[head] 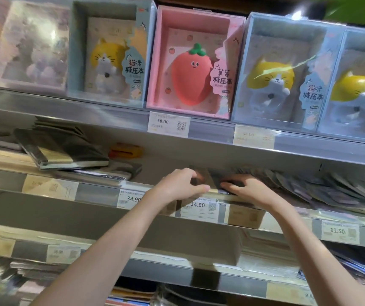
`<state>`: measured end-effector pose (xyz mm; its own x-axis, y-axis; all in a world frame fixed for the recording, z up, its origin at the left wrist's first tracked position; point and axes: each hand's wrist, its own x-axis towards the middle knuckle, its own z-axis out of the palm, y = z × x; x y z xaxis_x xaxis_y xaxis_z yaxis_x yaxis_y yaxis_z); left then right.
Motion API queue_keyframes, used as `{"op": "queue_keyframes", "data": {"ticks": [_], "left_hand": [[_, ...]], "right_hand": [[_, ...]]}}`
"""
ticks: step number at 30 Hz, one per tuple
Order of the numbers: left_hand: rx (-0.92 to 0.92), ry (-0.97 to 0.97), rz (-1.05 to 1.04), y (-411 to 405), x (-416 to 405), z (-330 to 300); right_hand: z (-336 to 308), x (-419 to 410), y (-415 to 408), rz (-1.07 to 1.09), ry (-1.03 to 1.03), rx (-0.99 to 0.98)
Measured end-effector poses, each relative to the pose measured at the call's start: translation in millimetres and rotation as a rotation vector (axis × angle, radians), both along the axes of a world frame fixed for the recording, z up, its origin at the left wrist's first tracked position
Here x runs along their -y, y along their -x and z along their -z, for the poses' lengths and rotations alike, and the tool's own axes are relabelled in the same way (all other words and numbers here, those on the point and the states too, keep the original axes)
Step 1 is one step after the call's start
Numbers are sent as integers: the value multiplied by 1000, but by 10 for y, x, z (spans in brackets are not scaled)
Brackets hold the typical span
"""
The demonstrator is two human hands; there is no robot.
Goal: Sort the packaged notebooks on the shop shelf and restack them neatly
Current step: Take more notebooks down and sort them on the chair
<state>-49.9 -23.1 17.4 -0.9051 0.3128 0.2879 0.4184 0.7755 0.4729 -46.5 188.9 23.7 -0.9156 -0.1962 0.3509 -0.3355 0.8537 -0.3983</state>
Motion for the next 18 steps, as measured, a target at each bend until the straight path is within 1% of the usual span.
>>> {"op": "queue_keyframes", "data": {"ticks": [5, 8, 14, 16, 18], "left_hand": [[16, 47, -133, -27, 434, -37], [-89, 125, -236, -126, 746, -76], [-409, 327, -443, -324, 1541, -174], [-436, 408, -512, -336, 1809, -170], [-412, 437, -559, -330, 2049, -145]], "right_hand": [[-27, 428, 93, -78, -43, 67], [-20, 686, 202, -126, -56, 91], [14, 1030, 391, -151, -64, 85], [20, 1066, 422, -144, -63, 101], [29, 1072, 440, -139, -61, 109]]}}
